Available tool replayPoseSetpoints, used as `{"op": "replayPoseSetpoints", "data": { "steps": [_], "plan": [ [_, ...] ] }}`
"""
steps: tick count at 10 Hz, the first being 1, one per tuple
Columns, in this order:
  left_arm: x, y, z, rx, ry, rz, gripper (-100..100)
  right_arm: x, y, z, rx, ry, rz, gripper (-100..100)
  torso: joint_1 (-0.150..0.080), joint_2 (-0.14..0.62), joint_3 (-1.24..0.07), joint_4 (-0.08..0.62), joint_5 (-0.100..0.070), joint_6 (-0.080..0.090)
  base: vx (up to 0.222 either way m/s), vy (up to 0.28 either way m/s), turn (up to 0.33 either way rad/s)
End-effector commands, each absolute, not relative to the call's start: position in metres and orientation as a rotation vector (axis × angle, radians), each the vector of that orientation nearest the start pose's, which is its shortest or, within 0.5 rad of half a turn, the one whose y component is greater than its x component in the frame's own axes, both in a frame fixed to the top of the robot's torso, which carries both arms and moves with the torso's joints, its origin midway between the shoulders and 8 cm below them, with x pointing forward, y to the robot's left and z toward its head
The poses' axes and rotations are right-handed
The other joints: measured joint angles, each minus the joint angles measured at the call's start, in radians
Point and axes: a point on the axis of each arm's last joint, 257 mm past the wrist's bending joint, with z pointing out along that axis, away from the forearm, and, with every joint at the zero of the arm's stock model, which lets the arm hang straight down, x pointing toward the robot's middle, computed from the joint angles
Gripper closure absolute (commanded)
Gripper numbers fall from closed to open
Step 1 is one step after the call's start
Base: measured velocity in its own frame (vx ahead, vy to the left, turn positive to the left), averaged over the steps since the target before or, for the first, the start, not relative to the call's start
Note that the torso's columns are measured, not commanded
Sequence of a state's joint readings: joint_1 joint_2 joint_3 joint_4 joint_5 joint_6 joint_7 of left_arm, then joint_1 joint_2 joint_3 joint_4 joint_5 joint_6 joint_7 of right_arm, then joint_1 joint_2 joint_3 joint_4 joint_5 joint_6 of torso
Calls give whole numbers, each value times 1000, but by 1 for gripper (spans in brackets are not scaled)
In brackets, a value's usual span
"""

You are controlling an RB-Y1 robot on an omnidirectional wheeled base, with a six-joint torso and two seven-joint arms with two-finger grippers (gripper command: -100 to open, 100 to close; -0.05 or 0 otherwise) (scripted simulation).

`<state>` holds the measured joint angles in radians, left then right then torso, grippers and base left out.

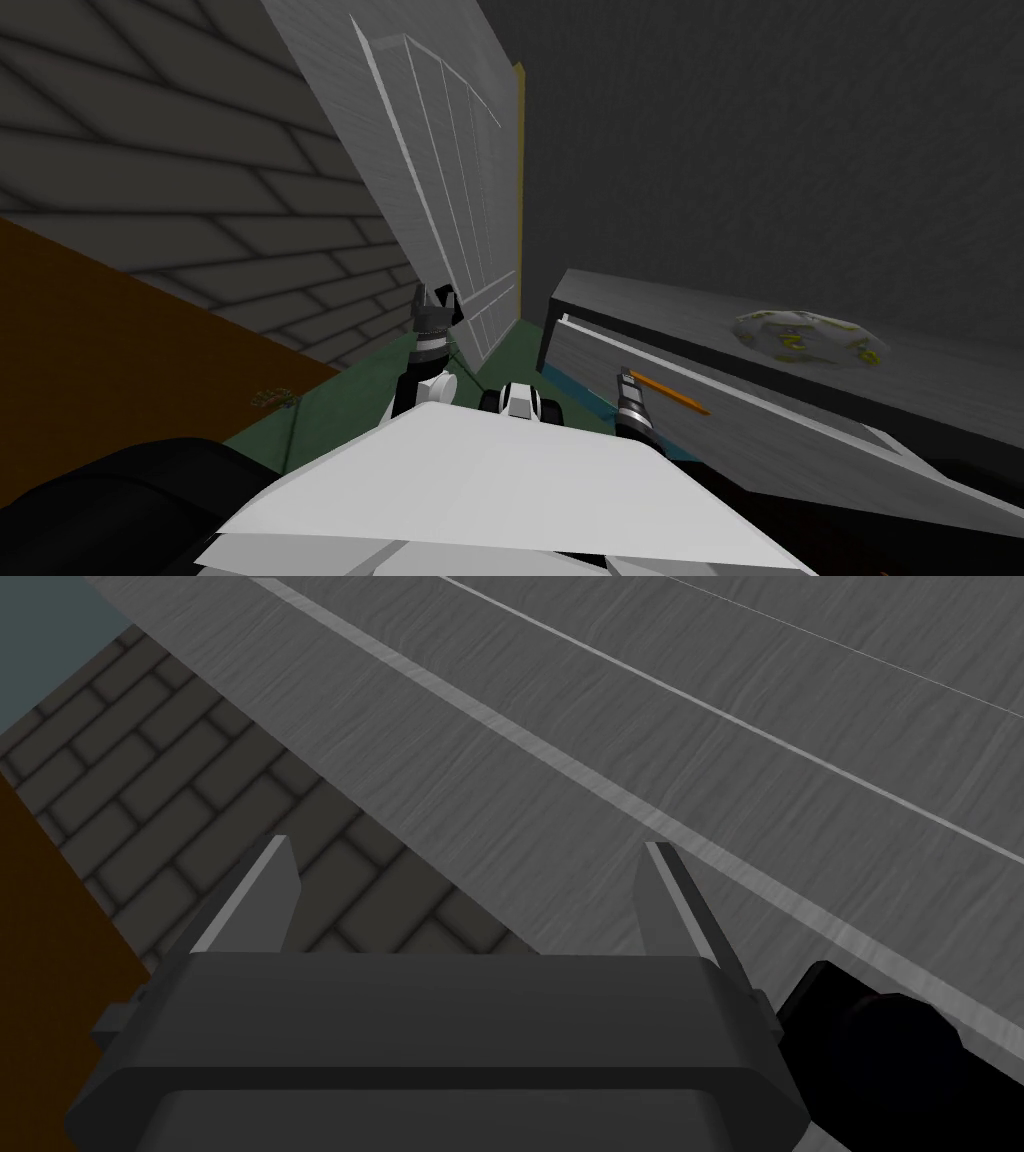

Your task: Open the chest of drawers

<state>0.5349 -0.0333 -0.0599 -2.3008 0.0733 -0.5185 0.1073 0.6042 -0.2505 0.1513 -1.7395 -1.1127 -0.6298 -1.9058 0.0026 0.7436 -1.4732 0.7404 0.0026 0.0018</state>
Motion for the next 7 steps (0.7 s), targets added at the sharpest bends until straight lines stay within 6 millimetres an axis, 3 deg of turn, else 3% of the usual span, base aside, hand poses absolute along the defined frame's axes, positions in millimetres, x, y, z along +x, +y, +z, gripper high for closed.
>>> {"op": "replayPoseSetpoints", "data": {
  "steps": [1, 6, 7],
  "plan": [
    [335, 276, 26, -767, 496, -1494, 0, 313, -405, -300, -1355, 1437, -1840, 100, -1, -1, -1, 0, 1, 1, -95, 49, -4],
    [335, 276, 26, -767, 496, -1494, 0, 308, -400, -300, -1361, 1432, -1835, 100, 1, -2, -1, 0, 0, -1, -140, 85, -23],
    [335, 276, 26, -767, 496, -1493, 0, 301, -406, -294, -1372, 1434, -1823, -100, -2, -8, -5, 0, 1, -2, 8, 43, -66]
  ]
}}
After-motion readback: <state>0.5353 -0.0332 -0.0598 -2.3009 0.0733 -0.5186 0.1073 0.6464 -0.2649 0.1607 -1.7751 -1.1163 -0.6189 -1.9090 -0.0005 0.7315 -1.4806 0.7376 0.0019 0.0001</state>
